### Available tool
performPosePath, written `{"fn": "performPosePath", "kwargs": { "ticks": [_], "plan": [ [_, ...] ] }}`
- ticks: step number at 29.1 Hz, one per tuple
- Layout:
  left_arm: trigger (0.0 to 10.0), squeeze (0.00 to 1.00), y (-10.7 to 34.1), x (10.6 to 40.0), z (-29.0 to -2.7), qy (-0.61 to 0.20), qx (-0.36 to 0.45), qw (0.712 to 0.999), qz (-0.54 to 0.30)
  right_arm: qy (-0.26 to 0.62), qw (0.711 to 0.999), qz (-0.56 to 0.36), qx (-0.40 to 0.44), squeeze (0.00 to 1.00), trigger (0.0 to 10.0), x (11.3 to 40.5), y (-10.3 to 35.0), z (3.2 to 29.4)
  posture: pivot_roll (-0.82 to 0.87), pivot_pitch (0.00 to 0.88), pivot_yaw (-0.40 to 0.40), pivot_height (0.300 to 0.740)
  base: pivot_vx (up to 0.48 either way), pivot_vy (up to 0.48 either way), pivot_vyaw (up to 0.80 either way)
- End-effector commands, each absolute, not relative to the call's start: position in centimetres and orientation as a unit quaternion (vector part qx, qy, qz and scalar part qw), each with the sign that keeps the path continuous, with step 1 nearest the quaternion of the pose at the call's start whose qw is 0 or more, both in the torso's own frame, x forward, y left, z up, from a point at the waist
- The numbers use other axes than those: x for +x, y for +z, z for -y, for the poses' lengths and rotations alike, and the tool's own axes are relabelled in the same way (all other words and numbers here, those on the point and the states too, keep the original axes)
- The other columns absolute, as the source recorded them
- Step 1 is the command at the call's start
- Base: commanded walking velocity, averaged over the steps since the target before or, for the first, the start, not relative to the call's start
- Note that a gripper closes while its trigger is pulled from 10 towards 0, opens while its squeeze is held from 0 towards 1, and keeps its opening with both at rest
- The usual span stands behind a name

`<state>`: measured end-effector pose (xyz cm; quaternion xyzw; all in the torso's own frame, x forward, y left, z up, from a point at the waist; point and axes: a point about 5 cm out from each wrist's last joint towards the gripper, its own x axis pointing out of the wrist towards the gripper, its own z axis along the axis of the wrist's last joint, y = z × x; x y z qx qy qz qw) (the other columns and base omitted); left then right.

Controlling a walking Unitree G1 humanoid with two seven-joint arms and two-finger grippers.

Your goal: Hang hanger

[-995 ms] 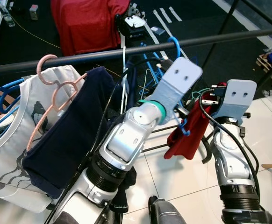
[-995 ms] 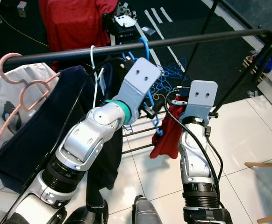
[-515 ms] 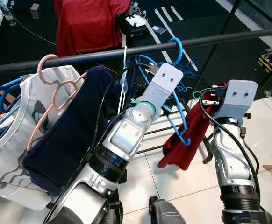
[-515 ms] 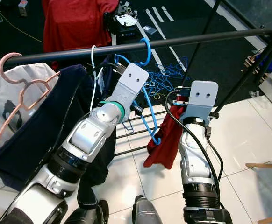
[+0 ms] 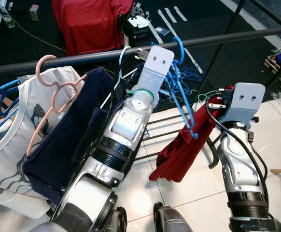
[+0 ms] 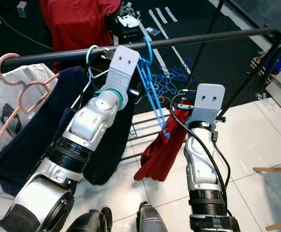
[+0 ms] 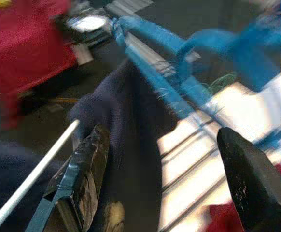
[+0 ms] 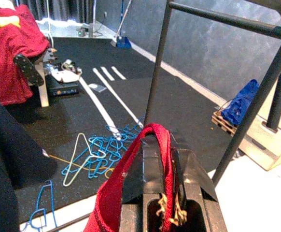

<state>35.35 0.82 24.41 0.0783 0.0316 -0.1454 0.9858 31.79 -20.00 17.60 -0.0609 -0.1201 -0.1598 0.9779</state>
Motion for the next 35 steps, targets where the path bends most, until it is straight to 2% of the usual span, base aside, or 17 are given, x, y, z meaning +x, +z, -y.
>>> {"fn": "performPosePath", "kwargs": {
  "ticks": [1, 3, 4, 6, 15, 16, 18, 19, 21, 22, 23, 24, 25, 26, 28, 29, 35],
  "plan": [
    [10.0, 0.00, 25.9, 34.4, -1.1, -0.191, 0.021, 0.981, -0.021, -0.162, 0.977, 0.128, -0.059, 0.00, 10.0, 31.6, 17.7, 20.1, -0.12, 0.115, 0.056, 0.740, 0.000, 0.000, 0.00],
    [10.0, 0.00, 25.9, 34.4, -1.1, -0.191, 0.021, 0.981, -0.021, -0.162, 0.977, 0.128, -0.059, 0.00, 10.0, 31.6, 17.7, 20.1, -0.12, 0.115, 0.056, 0.740, 0.000, 0.000, 0.00],
    [10.0, 0.00, 26.4, 33.6, -1.6, -0.225, -0.017, 0.974, -0.020, -0.160, 0.977, 0.127, -0.059, 0.00, 10.0, 31.6, 17.6, 20.0, -0.12, 0.115, 0.050, 0.740, 0.000, 0.000, 0.00],
    [10.0, 0.00, 26.8, 32.9, -1.9, -0.247, -0.043, 0.968, -0.014, -0.157, 0.978, 0.126, -0.058, 0.00, 10.0, 31.7, 17.6, 19.9, -0.12, 0.114, 0.047, 0.740, 0.000, 0.000, 0.00],
    [10.0, 0.00, 26.4, 32.1, -2.2, -0.262, -0.052, 0.964, -0.016, -0.150, 0.979, 0.126, -0.059, 0.00, 10.0, 31.9, 17.6, 19.7, -0.11, 0.110, 0.035, 0.740, 0.000, 0.000, 0.00],
    [10.0, 0.00, 25.3, 32.1, -1.8, -0.257, -0.024, 0.966, -0.019, -0.147, 0.979, 0.126, -0.059, 0.00, 10.0, 32.1, 17.6, 19.6, -0.12, 0.103, 0.029, 0.740, 0.000, 0.000, 0.00],
    [10.0, 0.00, 25.3, 32.1, -1.8, -0.257, -0.024, 0.966, -0.019, -0.147, 0.979, 0.126, -0.059, 0.00, 10.0, 32.1, 17.6, 19.6, -0.12, 0.103, 0.029, 0.740, 0.000, 0.000, 0.00],
    [10.0, 0.00, 24.5, 32.0, -1.6, -0.251, 0.009, 0.968, 0.009, -0.144, 0.979, 0.130, -0.058, 0.00, 10.0, 32.2, 17.8, 19.5, -0.12, 0.099, 0.028, 0.740, 0.000, 0.000, 0.00],
    [10.0, 0.00, 24.5, 32.0, -1.6, -0.251, 0.009, 0.968, 0.009, -0.144, 0.979, 0.130, -0.058, 0.00, 10.0, 32.2, 17.8, 19.5, -0.12, 0.099, 0.028, 0.740, 0.000, 0.000, 0.00],
    [10.0, 0.00, 23.9, 31.9, -1.8, -0.246, 0.033, 0.968, 0.046, -0.140, 0.979, 0.137, -0.057, 0.00, 10.0, 32.1, 18.1, 19.4, -0.13, 0.098, 0.027, 0.740, 0.000, 0.000, 0.00],
    [10.0, 0.00, 23.9, 31.9, -1.8, -0.246, 0.033, 0.968, 0.046, -0.140, 0.979, 0.137, -0.057, 0.00, 10.0, 32.1, 18.1, 19.4, -0.13, 0.098, 0.027, 0.740, 0.000, 0.000, 0.00],
    [10.0, 0.00, 23.1, 31.6, -3.0, -0.232, 0.071, 0.966, 0.089, -0.138, 0.979, 0.142, -0.057, 0.00, 10.0, 32.0, 18.3, 19.6, -0.13, 0.096, 0.027, 0.740, 0.000, 0.000, 0.00],
    [10.0, 0.00, 23.1, 31.6, -3.0, -0.232, 0.071, 0.966, 0.089, -0.138, 0.979, 0.142, -0.057, 0.00, 10.0, 32.0, 18.3, 19.6, -0.13, 0.096, 0.027, 0.740, 0.000, 0.000, 0.00],
    [10.0, 0.00, 22.4, 31.0, -4.3, -0.230, 0.090, 0.963, 0.109, -0.138, 0.978, 0.145, -0.058, 0.00, 10.0, 31.8, 18.3, 19.9, -0.13, 0.093, 0.028, 0.740, 0.000, 0.000, 0.00],
    [10.0, 0.00, 22.4, 31.0, -4.3, -0.230, 0.090, 0.963, 0.109, -0.138, 0.978, 0.145, -0.058, 0.00, 10.0, 31.8, 18.3, 19.9, -0.13, 0.093, 0.028, 0.740, 0.000, 0.000, 0.00],
    [10.0, 0.00, 20.9, 30.0, -6.6, -0.217, 0.126, 0.961, 0.117, -0.140, 0.978, 0.146, -0.061, 0.00, 10.0, 31.6, 18.3, 20.2, -0.14, 0.087, 0.027, 0.740, 0.000, 0.000, 0.00],
    [10.0, 0.00, 20.6, 29.8, -7.7, -0.193, 0.134, 0.965, 0.119, -0.140, 0.977, 0.145, -0.063, 0.00, 10.0, 31.5, 18.3, 20.3, -0.14, 0.079, 0.018, 0.740, 0.000, 0.000, 0.00]
  ]
}}
